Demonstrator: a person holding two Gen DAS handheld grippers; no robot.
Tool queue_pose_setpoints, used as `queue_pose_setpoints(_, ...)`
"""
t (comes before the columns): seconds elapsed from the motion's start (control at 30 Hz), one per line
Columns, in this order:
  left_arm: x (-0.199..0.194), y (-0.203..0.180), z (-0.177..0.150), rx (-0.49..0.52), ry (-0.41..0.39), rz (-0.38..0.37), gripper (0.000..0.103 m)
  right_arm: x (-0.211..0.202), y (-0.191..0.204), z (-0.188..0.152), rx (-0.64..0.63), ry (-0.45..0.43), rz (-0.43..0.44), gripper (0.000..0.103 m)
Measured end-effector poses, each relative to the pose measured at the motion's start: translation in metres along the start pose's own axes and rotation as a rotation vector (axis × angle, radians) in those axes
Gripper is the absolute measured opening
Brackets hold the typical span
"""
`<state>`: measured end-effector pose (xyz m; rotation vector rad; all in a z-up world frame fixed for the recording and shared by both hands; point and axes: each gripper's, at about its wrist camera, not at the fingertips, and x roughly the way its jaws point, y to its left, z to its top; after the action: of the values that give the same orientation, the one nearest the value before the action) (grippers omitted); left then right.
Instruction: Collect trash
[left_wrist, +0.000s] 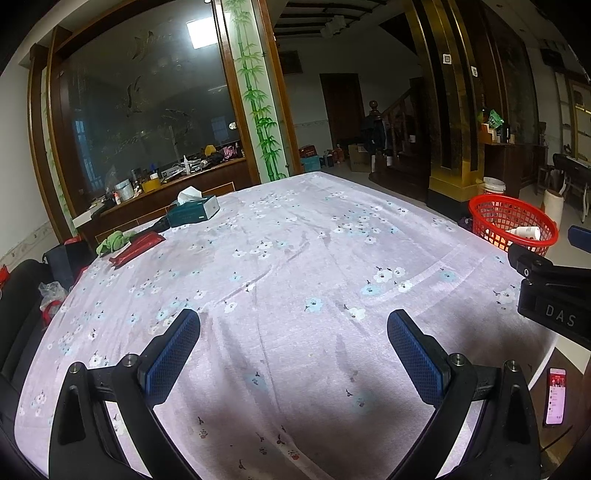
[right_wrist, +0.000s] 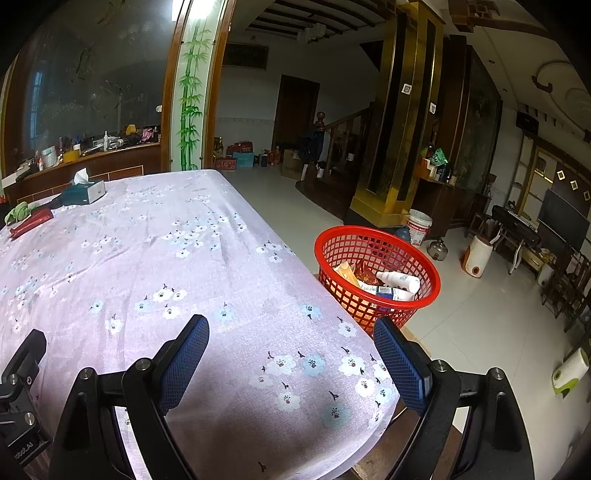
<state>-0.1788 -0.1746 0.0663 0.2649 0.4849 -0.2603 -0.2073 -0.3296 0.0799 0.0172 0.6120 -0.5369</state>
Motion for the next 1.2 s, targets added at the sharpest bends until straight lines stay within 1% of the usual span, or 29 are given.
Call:
queue_pose_setpoints(0.6,0.0,0.0,0.0,0.0,0.002,0.003,0.101,0.0,0.001,-0.002,0.0,0.005,0.0,0.093)
queue_pose_setpoints(0.83,0.006,0.006,-0.003,-0.019,0.023,-0.004,0.101,0.006,0.007,-0.003,-0.012,0.02,0.012,0.093)
queue_pose_setpoints(0.93,0.012,0.026,-0.004,-0.063,0.055,0.005,0.101,0.015,0.018,0.003,-0.034,0.047,0.052,0.093)
queue_pose_setpoints(1.0,0.016,0.044,-0.006,-0.094,0.071,0.03,0.101,0.021,0.031,0.01,-0.052,0.062,0.089,0.093)
queue_pose_setpoints(1.07,0.022,0.067,-0.008,-0.127,0.09,0.078,0.101,0.027,0.045,0.016,-0.068,0.077,0.126,0.093)
queue_pose_setpoints(1.13,0.027,0.088,-0.01,-0.158,0.115,0.116,0.101,0.034,0.067,0.021,-0.1,0.108,0.181,0.093)
queue_pose_setpoints(1.2,0.036,0.11,-0.014,-0.191,0.163,0.168,0.101,0.042,0.094,0.024,-0.125,0.152,0.252,0.093)
